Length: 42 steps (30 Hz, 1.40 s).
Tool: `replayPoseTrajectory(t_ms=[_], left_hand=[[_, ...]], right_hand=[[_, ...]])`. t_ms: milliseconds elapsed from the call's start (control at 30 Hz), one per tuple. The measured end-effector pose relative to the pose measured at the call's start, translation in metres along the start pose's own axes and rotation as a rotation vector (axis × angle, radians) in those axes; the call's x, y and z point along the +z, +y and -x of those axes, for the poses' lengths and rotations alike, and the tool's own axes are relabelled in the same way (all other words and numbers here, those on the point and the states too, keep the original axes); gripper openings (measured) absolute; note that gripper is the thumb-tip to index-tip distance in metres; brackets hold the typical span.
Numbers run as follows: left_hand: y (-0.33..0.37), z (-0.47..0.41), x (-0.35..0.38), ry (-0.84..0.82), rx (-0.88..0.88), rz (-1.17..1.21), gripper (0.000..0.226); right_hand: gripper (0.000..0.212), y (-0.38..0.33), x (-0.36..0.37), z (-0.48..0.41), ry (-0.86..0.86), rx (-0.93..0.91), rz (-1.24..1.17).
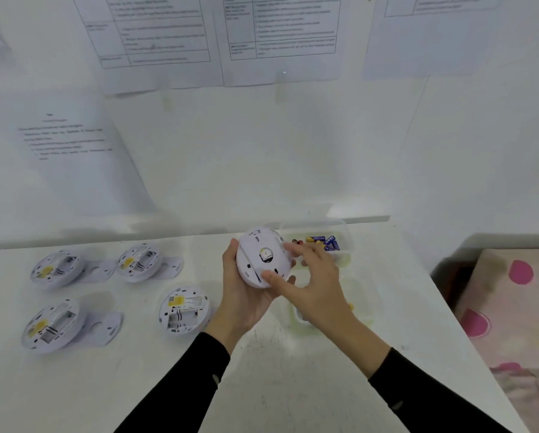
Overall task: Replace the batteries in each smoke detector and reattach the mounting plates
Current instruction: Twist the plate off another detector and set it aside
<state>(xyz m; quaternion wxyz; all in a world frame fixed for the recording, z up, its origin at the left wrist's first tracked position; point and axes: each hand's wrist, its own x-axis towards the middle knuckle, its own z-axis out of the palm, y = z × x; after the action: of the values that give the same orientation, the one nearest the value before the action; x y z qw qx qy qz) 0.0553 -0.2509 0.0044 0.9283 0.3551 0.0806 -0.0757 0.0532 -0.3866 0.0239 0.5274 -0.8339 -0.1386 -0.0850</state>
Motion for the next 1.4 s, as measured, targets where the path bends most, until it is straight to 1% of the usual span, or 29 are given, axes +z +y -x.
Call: replayPoseTrajectory(t_ms=[100, 233, 433, 567, 733, 867, 967, 1033, 1100, 1200, 1300, 1400], left_hand=[[-0.005, -0.001, 0.005, -0.021, 0.044, -0.016, 0.064], [-0.002, -0.001, 0.010, -0.053, 0.074, -0.055, 0.058], [0.001, -0.001, 0.010, -0.063, 0.072, -0.106, 0.068], [-0.002, -0.002, 0.008, -0.053, 0.073, -0.128, 0.068], [-0.003, -0.002, 0.003, -0.058, 0.073, -0.095, 0.063], [0.000, -0.004, 0.002, -0.032, 0.082, -0.064, 0.070], [0.008, -0.004, -0.003, 0.013, 0.091, -0.038, 0.072], [0.016, -0.005, -0.010, 0.036, 0.093, -0.030, 0.071], [0.025, -0.004, -0.018, 0.048, 0.088, -0.022, 0.073], [0.031, -0.002, -0.028, 0.070, 0.029, 0.027, 0.078], [0.026, 0.001, -0.031, 0.049, -0.038, 0.021, 0.080], [0.017, 0.005, -0.026, 0.044, -0.080, 0.031, 0.080]], right_hand=[[0.073, -0.004, 0.008, 0.000, 0.032, 0.007, 0.024], [0.070, -0.003, 0.008, -0.004, 0.027, -0.010, 0.015], [0.068, -0.006, 0.002, -0.007, 0.028, -0.110, 0.071], [0.067, -0.006, 0.003, -0.010, 0.009, -0.132, 0.090], [0.069, -0.004, -0.002, -0.015, -0.044, -0.166, 0.146], [0.070, -0.010, -0.006, -0.017, -0.023, -0.187, 0.186], [0.067, -0.010, -0.015, -0.011, -0.015, -0.211, 0.135], [0.065, 0.000, -0.021, 0.002, -0.076, -0.260, 0.137], [0.066, 0.020, -0.023, 0.024, -0.218, -0.284, 0.209], [0.066, 0.057, -0.017, 0.054, -0.455, -0.327, 0.335], [0.060, 0.074, -0.012, 0.066, -0.601, -0.430, 0.456], [0.056, 0.081, -0.007, 0.076, -0.747, -0.435, 0.521]])
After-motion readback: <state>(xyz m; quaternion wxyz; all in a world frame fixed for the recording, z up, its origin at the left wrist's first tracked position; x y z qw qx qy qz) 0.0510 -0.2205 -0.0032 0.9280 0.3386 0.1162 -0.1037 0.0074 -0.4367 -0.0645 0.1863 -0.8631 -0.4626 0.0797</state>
